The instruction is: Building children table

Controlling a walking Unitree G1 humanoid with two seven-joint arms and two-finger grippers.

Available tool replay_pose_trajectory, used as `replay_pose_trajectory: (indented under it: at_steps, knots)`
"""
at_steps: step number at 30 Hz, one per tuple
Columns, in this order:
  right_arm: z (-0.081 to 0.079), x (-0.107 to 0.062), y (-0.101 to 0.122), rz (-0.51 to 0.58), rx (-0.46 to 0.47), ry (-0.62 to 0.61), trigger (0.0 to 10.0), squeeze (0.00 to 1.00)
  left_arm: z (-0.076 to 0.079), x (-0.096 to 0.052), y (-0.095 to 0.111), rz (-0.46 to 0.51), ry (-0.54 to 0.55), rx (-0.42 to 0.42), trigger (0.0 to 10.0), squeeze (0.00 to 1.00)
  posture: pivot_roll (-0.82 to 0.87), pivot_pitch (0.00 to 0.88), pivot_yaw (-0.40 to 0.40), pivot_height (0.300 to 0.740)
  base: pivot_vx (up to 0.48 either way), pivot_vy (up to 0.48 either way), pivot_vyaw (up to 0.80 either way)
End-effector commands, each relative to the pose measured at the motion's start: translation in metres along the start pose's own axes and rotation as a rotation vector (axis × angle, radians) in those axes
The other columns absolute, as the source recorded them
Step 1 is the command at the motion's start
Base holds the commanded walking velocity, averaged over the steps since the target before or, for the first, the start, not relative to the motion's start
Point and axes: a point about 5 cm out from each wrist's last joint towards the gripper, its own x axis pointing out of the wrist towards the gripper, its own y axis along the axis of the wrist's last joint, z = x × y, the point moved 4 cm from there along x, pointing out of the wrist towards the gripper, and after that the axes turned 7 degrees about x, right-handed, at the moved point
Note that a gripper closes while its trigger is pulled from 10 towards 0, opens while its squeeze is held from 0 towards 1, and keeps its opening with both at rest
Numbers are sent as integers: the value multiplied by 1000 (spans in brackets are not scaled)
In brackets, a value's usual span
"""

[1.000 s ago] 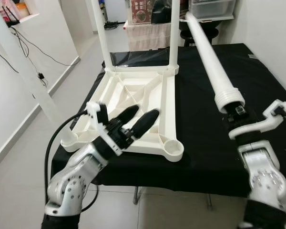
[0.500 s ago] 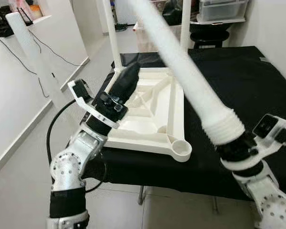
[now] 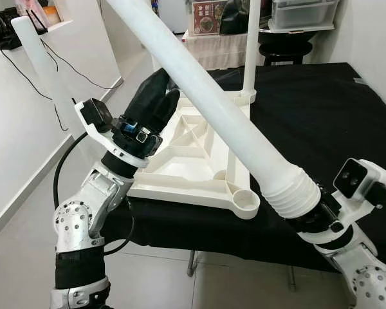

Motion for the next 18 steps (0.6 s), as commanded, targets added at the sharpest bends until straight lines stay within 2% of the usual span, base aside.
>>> replay_pose_trajectory:
  at_steps: [1, 15, 18]
  knots:
    - [5, 4, -17, -93, 37, -22, 10000, 0, 14, 2, -8, -63, -71, 1, 10000, 0, -59, 62, 94, 740, 0, 0, 0]
    - [9, 6, -21, -114, 24, -38, 10000, 0, 21, 2, -10, -99, -95, 20, 10000, 0, -60, 65, 91, 740, 0, 0, 0]
    - [10, 6, -22, -115, 23, -47, 10000, 0, 27, 2, -11, -110, -124, 21, 10000, 0, -61, 68, 90, 740, 0, 0, 0]
